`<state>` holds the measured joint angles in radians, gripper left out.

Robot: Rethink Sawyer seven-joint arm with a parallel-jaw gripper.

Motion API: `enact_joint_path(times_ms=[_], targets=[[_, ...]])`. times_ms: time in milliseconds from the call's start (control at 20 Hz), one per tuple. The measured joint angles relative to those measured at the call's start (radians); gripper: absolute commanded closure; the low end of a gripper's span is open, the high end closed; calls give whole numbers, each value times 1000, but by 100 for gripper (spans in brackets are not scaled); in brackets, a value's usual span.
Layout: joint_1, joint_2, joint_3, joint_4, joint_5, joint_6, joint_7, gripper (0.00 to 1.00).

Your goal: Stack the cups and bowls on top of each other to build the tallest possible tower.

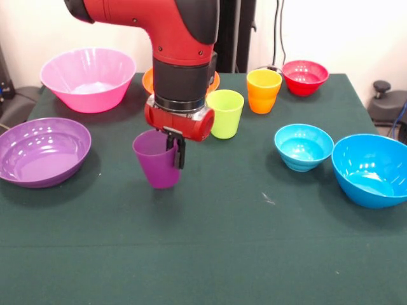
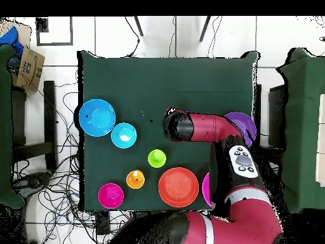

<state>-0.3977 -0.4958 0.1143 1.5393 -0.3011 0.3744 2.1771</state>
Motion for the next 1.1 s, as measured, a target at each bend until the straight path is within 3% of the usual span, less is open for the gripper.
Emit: enact_joint_path(times_ms=[1100], targets=[[45, 43, -12, -23, 14, 0, 0, 100]])
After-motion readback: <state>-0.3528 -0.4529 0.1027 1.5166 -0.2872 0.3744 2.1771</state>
